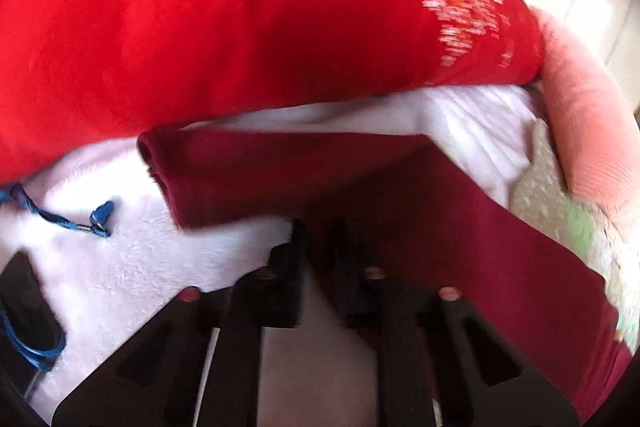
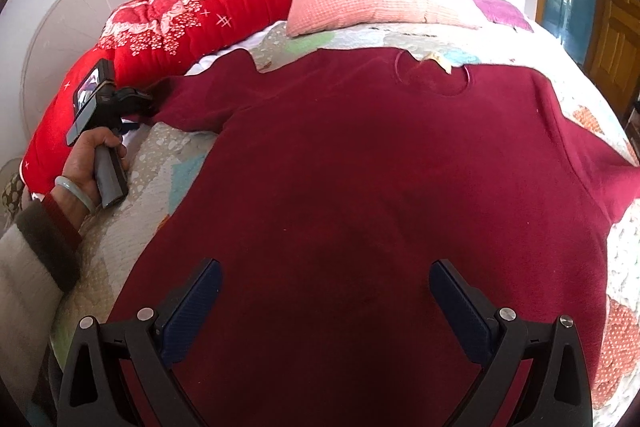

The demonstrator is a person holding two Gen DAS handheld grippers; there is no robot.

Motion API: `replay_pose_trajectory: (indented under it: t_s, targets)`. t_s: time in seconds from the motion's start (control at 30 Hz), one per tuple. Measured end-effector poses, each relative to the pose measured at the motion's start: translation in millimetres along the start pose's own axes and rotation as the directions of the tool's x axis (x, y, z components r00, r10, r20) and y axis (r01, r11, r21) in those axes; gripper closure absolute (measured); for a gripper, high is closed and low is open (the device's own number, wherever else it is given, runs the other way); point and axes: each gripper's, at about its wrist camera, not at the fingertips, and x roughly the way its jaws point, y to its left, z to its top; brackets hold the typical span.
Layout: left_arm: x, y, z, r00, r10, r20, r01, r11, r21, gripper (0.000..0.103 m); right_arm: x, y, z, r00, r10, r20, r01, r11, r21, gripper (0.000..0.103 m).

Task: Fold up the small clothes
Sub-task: 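Grasp the sweater sleeve cuff by the red bolster with the left gripper, then carry the held sleeve across the sweater body with the left gripper and release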

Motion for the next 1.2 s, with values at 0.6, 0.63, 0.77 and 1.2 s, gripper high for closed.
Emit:
replay_pose_trajectory:
  t_s: [0.6,0.63,0.77,1.2]
  targets:
    - [-168,-257,-179,0.791,-0.544,-0.280,0.603,0.615,0.508,0.090,-70,-87,1,0.983,-0.135,0.125,0.110,0.976,0.190,0.000]
    - [-165,-260,-190,0.781,-0.537,-0.319,0.618,0.588,0.522,0.088,-73,-93,-1,0.981,-0.147,0.125,0.120,0.972,0.201,0.000]
    - [-169,-246,-206,0.793,-0.504,-0.341,0.600,0.556,0.575,0.088,-85,-119,-4,0.969,-0.214,0.120,0.181,0.955,0.235,0.000]
    - [-131,-149,-126,0.951,-0.301,-0.074,0.298,0.819,0.490,0.039,-30,-149,85,0.970,-0.208,0.123,0.183,0.966,0.183,0.000]
